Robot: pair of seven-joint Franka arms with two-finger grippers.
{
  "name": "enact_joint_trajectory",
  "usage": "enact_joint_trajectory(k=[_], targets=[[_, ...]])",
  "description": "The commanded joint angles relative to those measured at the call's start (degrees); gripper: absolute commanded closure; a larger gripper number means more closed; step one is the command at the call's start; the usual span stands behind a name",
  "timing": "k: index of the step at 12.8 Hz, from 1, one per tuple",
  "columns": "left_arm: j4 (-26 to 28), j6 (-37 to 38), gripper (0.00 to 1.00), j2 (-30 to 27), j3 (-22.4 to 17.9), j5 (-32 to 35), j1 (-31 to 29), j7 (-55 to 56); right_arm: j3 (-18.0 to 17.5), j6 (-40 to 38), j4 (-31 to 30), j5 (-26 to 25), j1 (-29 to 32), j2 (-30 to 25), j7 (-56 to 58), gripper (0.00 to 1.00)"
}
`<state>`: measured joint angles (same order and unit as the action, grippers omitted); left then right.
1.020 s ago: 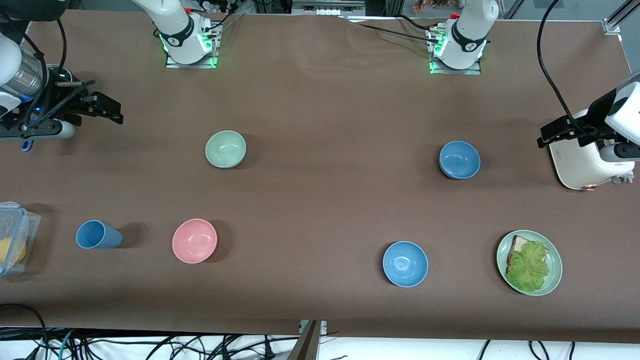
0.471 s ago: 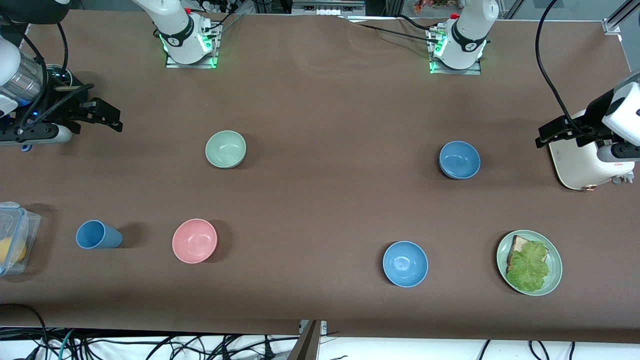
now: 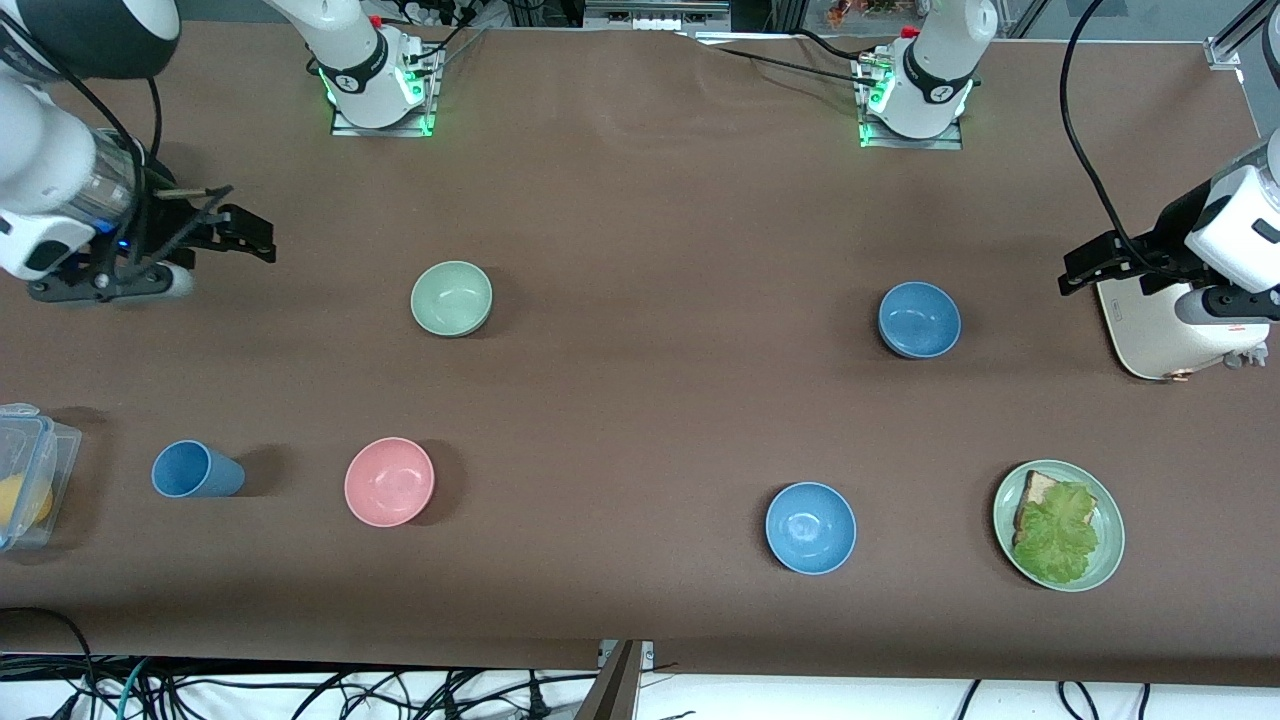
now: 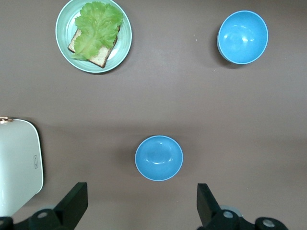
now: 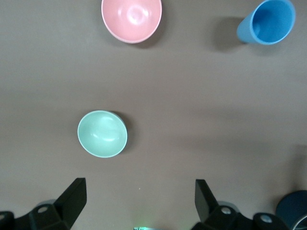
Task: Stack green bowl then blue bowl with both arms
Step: 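Reach the right gripper down to the pale green bowl rim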
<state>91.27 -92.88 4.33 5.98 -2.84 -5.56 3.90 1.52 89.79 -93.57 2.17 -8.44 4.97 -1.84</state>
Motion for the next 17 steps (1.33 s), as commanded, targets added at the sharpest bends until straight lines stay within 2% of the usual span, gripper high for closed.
enact_joint_trajectory(k=[1, 5, 9, 13, 17], targets=[[-1.8, 1.6, 0.0, 0.8, 0.0, 0.8, 0.1, -1.0, -0.1, 0.9, -3.1, 1.6, -0.5, -0.6, 0.2, 0.0], [-1.8, 1.6, 0.0, 0.7, 0.2, 0.8, 0.1, -1.0, -1.8, 18.4, -23.5, 1.8, -0.6, -7.0, -0.6, 0.0], [-1.8, 1.6, 0.0, 0.6, 1.4, 0.9, 0.1, -0.8, -3.8, 36.9, -37.2, 1.9, -0.7, -5.9, -0.8, 0.0], [-1.9, 1.7, 0.0, 0.7, 1.4, 0.9, 0.1, -0.9, -6.0, 51.7, -45.5, 1.9, -0.9, -0.7, -3.0, 0.0], [-1.9, 2.4, 0.0, 0.7, 1.3, 0.9, 0.0, -0.9, -12.1, 57.0, -46.3, 1.9, -1.0, 3.4, -12.1, 0.0]])
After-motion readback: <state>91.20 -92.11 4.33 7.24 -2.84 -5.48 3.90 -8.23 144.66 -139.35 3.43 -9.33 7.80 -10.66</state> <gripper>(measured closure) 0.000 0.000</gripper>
